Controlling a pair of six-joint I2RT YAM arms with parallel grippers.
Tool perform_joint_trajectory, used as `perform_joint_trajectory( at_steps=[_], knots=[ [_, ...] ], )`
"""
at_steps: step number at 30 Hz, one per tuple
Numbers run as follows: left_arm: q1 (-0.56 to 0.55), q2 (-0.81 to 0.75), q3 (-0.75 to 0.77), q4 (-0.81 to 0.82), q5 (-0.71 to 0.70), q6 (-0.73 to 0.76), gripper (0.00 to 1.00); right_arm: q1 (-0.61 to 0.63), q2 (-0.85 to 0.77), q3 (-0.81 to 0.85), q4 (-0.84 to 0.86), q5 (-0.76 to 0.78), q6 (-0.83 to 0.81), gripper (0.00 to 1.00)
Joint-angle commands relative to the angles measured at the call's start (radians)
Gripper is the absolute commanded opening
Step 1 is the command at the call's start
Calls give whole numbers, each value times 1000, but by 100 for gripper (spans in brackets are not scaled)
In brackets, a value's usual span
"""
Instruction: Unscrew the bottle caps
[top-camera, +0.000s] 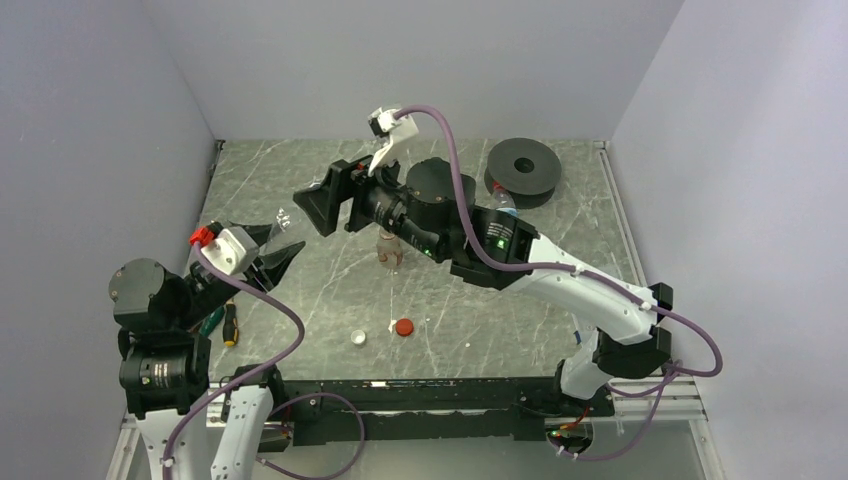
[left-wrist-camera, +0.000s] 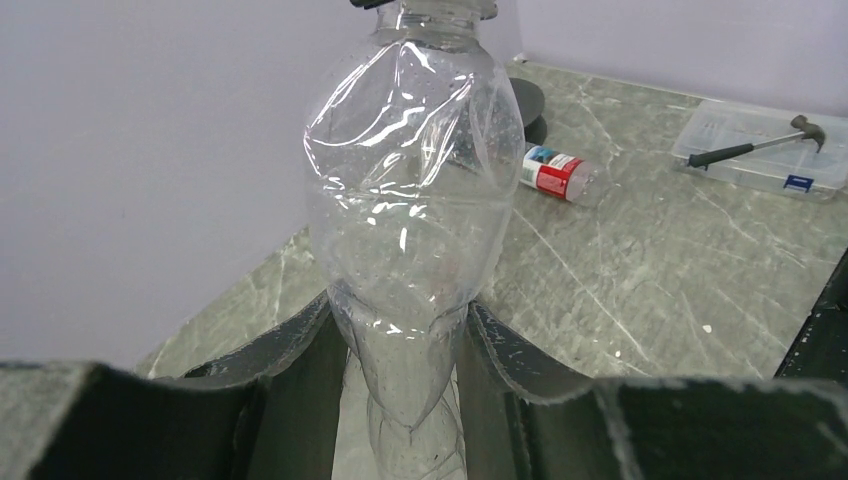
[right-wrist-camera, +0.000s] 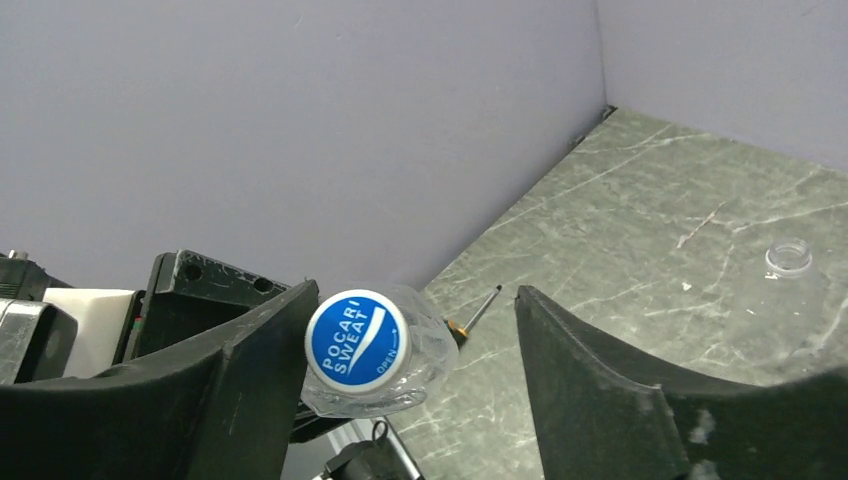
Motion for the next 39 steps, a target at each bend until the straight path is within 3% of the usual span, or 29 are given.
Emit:
perform_joint_trajectory(
  at_steps=[1, 8, 12, 15, 18, 20, 23, 28, 31, 32, 35, 36, 37, 39],
  knots=[
    [5, -6, -12, 12, -42, 23, 0, 4, 14, 90, 14, 17, 14, 68],
    [5, -11, -19, 1, -30, 29, 0, 4, 14, 86, 34, 13, 7, 20],
    [4, -7, -15, -4, -8, 19, 0, 4, 13, 98, 26, -8, -22, 3],
    [5, 9, 10, -17, 82, -23, 0, 2, -4, 93, 45, -87, -102, 0],
    [5, 33, 33, -2, 327, -125, 0, -7, -79, -1, 145, -344, -209, 0],
    [5, 48, 20, 118, 498, -315, 1, -12, -135, -76, 206, -507, -255, 0],
    [3, 53, -39, 398, 564, -661, 1, -37, -191, -140, 243, -660, -271, 1],
    [4, 60, 8, 273, 555, -548, 0, -101, -229, -192, 273, -717, -244, 2],
    [4, 71, 34, 152, 540, -440, 0, -123, -228, -200, 281, -707, -220, 11],
    [4, 71, 38, 132, 523, -413, 0, -123, -219, -191, 265, -677, -217, 26],
    [4, 63, 48, 65, 452, -309, 0, -120, -160, -124, 191, -558, -185, 84],
    [4, 59, 47, 60, 426, -289, 0, -114, -133, -98, 161, -514, -178, 94],
    [4, 56, 42, 54, 403, -272, 0, -105, -118, -71, 130, -466, -174, 99],
    [4, 48, 36, 48, 350, -231, 0, -74, -102, -45, 107, -349, -161, 100]
  ],
)
